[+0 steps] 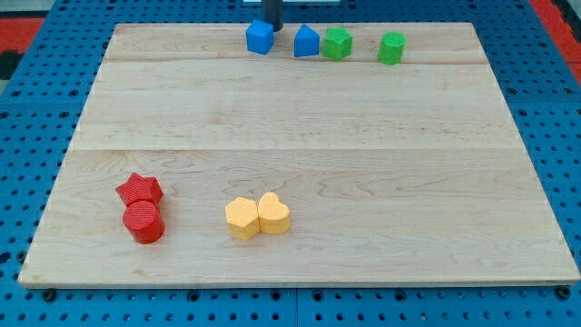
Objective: Separate the blue blocks and green blocks from each other
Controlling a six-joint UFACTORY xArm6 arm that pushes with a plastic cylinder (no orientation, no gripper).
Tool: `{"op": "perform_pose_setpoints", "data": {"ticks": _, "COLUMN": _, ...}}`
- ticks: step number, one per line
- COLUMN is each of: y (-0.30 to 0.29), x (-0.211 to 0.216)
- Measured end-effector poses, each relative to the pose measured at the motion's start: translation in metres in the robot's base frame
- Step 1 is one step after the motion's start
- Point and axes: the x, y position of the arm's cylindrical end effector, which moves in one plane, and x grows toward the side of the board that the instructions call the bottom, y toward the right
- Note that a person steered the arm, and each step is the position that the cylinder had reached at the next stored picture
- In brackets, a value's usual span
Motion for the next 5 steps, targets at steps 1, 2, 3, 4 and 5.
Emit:
{"op": "perform_pose_setpoints", "data": {"ticks": 1, "y": -0.004, "x": 0.0}}
{"op": "perform_pose_setpoints", "data": {"ticks": 2, "y": 0.02, "x": -0.001}}
{"op": "perform_pose_setpoints", "data": {"ticks": 3, "y": 0.077, "x": -0.002}}
{"op": "perform_pose_setpoints", "data": {"ticks": 4, "y": 0.104, "x": 0.0}}
{"op": "perform_pose_setpoints", "data": {"ticks": 5, "y": 0.097, "x": 0.016}}
